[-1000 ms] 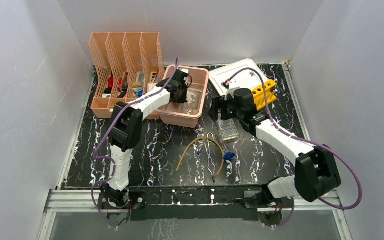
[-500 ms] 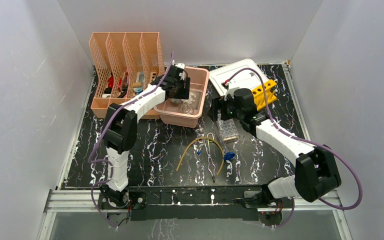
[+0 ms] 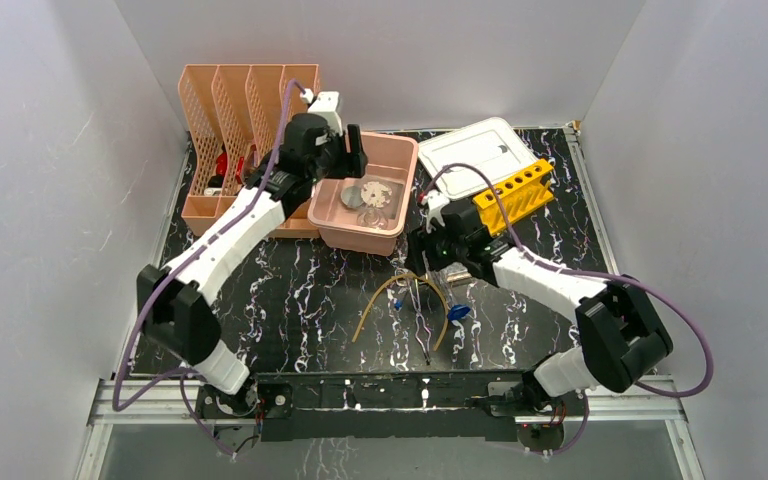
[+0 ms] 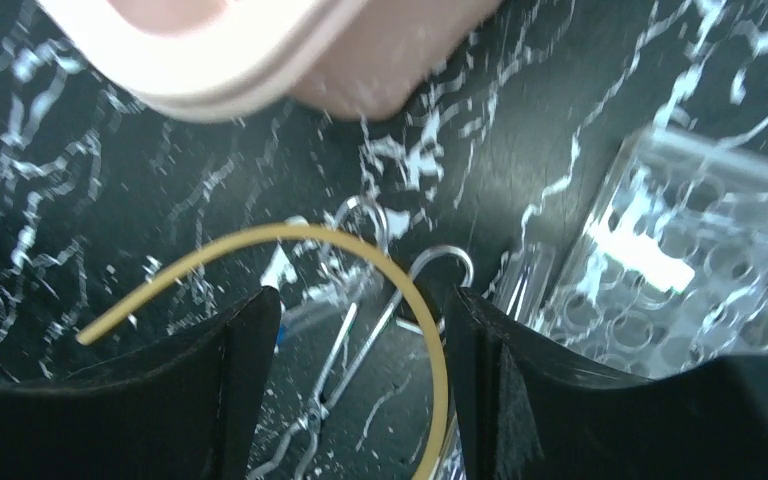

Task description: Organize the chemistry lab equipment

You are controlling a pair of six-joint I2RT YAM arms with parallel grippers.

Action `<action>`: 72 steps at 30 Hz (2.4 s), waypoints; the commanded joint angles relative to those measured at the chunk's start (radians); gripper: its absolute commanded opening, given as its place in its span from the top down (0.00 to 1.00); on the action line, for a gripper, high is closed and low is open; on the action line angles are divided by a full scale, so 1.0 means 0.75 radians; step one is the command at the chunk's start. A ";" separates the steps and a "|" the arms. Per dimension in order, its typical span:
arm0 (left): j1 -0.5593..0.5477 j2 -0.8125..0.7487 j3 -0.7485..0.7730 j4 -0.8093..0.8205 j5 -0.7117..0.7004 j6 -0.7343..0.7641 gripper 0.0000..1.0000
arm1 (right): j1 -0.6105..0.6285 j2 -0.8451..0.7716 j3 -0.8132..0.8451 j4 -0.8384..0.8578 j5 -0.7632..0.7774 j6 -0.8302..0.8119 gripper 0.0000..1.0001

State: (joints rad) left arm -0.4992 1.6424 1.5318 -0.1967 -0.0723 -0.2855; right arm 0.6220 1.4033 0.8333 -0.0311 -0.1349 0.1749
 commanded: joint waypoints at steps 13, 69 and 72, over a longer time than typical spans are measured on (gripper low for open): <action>-0.001 -0.227 -0.260 0.023 0.023 -0.039 0.40 | 0.108 0.191 -0.048 -0.094 0.180 0.000 0.49; -0.001 -0.266 -0.355 0.062 -0.031 -0.061 0.41 | 0.161 -0.169 0.224 -0.169 0.285 0.036 1.00; -0.001 -0.288 -0.374 0.084 -0.052 -0.074 0.41 | 0.163 -0.154 0.300 -0.126 0.286 0.012 1.00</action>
State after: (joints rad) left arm -0.4992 1.4960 1.2678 -0.1600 -0.0700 -0.3233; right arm 0.7464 1.2968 0.9668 -0.2184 0.1123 0.2066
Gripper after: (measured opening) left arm 0.588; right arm 0.024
